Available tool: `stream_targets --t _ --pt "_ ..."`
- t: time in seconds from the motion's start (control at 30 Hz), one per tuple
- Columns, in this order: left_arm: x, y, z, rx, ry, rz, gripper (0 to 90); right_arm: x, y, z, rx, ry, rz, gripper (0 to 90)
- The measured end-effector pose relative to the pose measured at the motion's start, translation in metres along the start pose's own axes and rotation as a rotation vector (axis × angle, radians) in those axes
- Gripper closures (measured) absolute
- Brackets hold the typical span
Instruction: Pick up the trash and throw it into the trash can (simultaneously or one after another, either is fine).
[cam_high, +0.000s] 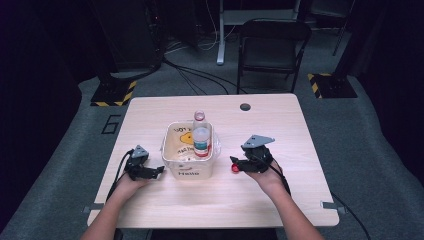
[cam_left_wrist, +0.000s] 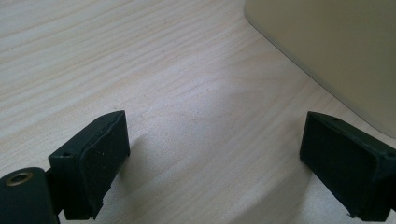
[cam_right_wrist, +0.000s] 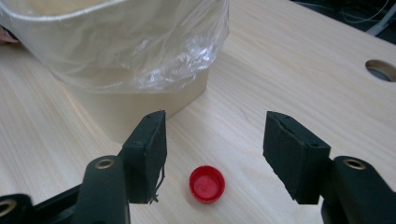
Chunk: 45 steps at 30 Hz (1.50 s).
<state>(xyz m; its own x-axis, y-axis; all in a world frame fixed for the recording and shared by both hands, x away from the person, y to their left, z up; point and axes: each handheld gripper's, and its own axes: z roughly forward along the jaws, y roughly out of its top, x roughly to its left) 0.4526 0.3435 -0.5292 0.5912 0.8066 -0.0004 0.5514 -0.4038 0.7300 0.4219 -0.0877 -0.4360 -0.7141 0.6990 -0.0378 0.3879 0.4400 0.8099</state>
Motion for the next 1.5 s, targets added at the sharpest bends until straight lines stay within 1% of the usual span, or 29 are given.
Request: stream_targets --t 0.2,0.4,0.43,0.57,0.63,0.67,0.7,0.77,0.87,1.0,1.1,1.17,1.23,1.27,1.5 --pt "0.000 0.000 0.000 -0.001 0.001 0.001 8.2 0.001 -0.012 0.004 0.019 0.015 0.022 43.5" --pt "0.000 0.000 0.000 0.001 -0.001 0.000 8.2 -0.002 -0.021 0.008 0.031 0.019 0.046 44.0" --pt "0.000 0.000 0.000 0.001 0.000 0.000 8.2 -0.003 -0.025 0.010 0.032 0.031 0.071 43.9" --pt "0.000 0.000 0.000 0.000 0.001 0.002 8.1 -0.004 -0.033 0.017 0.039 0.052 0.091 45.4" --pt "0.000 0.000 0.000 0.000 0.000 0.000 8.1 -0.004 -0.036 0.022 0.056 0.059 0.105 47.4" --pt "0.000 0.000 0.000 0.001 0.000 0.000 8.2 -0.004 -0.037 0.024 0.055 0.060 0.104 48.0" --pt "0.000 0.000 0.000 0.001 -0.001 0.000 8.2 -0.004 -0.037 0.025 0.060 0.053 0.109 48.3" --pt "0.000 0.000 0.000 0.000 0.000 0.000 8.2 -0.003 -0.037 0.029 0.062 0.044 0.103 48.3" --pt "0.000 0.000 0.000 0.000 0.000 0.000 8.1 -0.003 -0.038 0.032 0.065 0.033 0.101 46.9" --pt "0.000 0.000 0.000 0.003 0.000 0.004 8.1 -0.004 -0.039 0.036 0.071 0.032 0.103 45.3" --pt "0.000 0.000 0.000 0.003 -0.001 0.004 8.1 -0.003 -0.042 0.043 0.091 0.035 0.108 43.6" --pt "0.000 0.000 0.000 0.002 -0.001 0.004 8.1 -0.003 -0.043 0.045 0.095 0.034 0.108 43.6" --pt "0.000 0.000 0.000 0.002 -0.001 0.003 8.2 -0.002 -0.045 0.049 0.113 0.030 0.110 43.8" --pt "0.000 0.000 0.000 0.002 -0.001 0.003 8.1 -0.003 -0.046 0.051 0.115 0.028 0.101 44.0" --pt "0.000 0.000 -0.001 0.006 -0.003 0.004 8.2 -0.005 -0.050 0.055 0.134 0.029 0.115 45.9"
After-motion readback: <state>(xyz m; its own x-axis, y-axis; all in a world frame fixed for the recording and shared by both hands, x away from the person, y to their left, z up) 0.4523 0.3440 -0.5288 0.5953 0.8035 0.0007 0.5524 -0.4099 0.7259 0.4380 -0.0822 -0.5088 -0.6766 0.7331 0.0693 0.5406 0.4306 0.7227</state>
